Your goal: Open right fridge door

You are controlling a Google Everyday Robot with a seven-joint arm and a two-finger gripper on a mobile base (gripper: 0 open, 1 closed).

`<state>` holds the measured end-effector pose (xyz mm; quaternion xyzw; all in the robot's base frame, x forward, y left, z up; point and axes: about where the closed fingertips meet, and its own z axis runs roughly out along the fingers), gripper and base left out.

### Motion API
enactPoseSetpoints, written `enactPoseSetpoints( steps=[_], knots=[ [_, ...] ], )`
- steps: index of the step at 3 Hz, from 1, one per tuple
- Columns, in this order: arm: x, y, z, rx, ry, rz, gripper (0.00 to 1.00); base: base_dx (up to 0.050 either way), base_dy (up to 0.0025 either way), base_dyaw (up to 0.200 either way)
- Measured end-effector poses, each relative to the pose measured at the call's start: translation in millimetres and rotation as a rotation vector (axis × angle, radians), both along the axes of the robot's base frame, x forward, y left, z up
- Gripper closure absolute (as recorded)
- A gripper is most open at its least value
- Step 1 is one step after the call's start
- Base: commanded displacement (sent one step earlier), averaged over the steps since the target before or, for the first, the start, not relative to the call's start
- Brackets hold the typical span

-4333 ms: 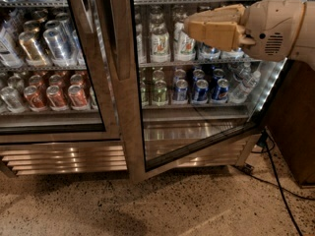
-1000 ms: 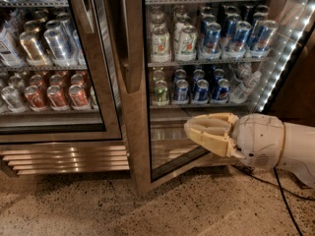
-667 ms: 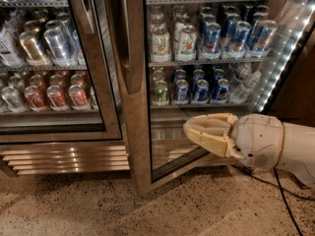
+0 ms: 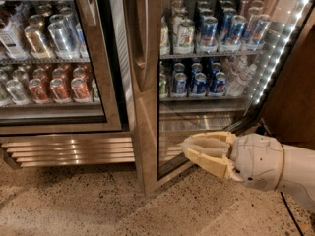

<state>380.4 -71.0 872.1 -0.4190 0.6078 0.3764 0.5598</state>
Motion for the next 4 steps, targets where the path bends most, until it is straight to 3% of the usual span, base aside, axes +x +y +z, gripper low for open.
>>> enactPoseSetpoints(
  steps=[4],
  knots=[
    [0.0, 0.0, 0.0, 0.0, 0.0, 0.0, 1.0, -0.05, 0.00009, -0.001]
  ],
)
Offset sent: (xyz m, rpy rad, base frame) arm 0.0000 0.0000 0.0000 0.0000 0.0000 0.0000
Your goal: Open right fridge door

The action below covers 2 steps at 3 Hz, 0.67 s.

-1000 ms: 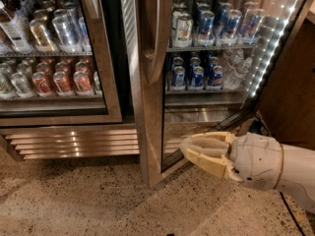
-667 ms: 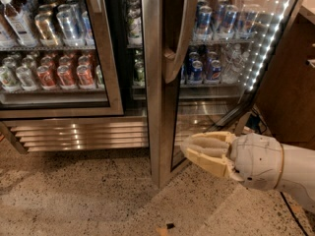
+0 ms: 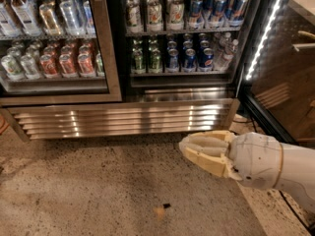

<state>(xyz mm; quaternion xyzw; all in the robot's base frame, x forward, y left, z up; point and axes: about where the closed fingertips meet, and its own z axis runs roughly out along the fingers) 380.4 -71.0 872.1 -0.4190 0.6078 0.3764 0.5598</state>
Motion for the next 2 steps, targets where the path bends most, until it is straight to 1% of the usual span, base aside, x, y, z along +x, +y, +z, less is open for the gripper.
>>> enactPoseSetpoints(
  steps=[1, 2],
  knots=[
    [0.0, 0.0, 0.0, 0.0, 0.0, 0.0, 1.0, 0.0, 0.0, 0.0],
    [0.0, 0.0, 0.0, 0.0, 0.0, 0.0, 0.81, 0.0, 0.0, 0.0]
  ],
)
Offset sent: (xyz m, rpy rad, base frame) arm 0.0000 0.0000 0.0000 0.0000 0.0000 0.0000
